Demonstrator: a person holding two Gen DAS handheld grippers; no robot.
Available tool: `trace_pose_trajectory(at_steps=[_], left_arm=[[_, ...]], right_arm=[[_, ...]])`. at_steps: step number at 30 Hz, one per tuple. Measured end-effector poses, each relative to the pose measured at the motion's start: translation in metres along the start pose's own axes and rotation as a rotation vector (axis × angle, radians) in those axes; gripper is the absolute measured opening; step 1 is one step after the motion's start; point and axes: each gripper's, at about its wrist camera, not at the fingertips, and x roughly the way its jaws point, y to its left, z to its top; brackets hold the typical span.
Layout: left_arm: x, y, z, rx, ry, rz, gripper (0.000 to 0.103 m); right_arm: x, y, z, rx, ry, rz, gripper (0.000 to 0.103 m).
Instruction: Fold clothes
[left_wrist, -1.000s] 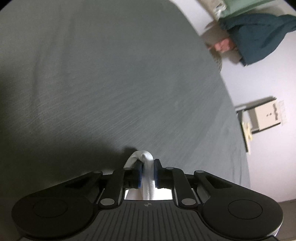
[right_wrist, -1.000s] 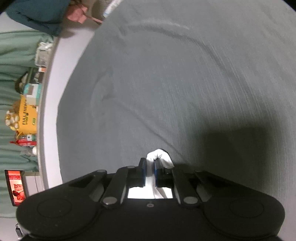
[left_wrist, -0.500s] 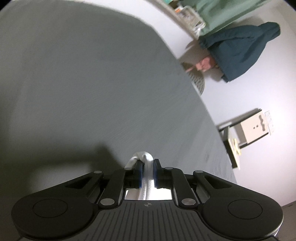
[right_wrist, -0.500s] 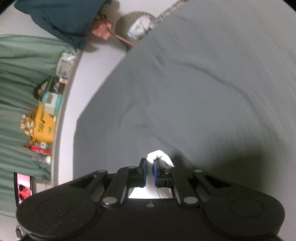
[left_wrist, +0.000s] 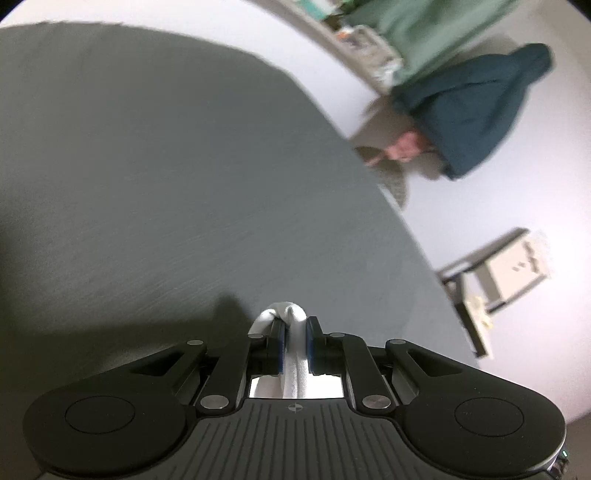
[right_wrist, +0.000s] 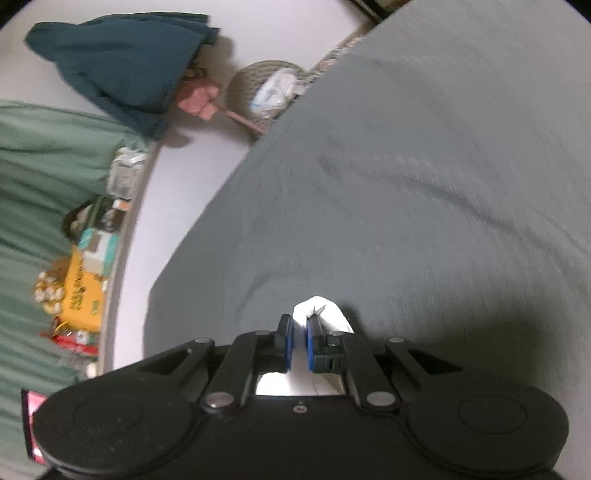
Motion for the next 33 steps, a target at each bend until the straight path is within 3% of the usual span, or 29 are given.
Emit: trace_pose_trajectory(at_steps=[7, 13, 18, 25, 28, 30, 33], left_arm=[[-0.087, 0.002, -0.002, 0.126, 0.036, -0.182, 0.011], [-0.172, 0.007, -0.031, 0.237, 0.092, -0.250, 0.011], [-0.215, 0.014, -0.067, 0.329, 0.190, -0.257, 0.011], [-0.232, 0.017, -0.104, 0.435, 0.321, -0.197, 0.011], [-0.233, 0.016, -0.105, 0.424, 0.307, -0.178, 0.009], [-0.238, 0.014, -0.098, 0.418, 0.269, -0.191, 0.002], [-0.262, 0.030, -0.099, 0.414, 0.260, -0.207, 0.001]], right_arm=[[-0.078, 0.007, -0.030, -0.123, 0.009, 0.214, 0.008], [-0.159, -0.013, -0.083, -0.179, 0.027, 0.282, 0.008], [-0.199, -0.049, -0.116, -0.168, 0.057, 0.274, 0.008], [-0.210, -0.081, -0.147, -0.149, 0.130, 0.186, 0.008], [-0.214, -0.080, -0.149, -0.144, 0.128, 0.182, 0.008], [-0.221, -0.076, -0.150, -0.158, 0.120, 0.201, 0.008], [-0.228, -0.068, -0.153, -0.225, 0.141, 0.187, 0.008]])
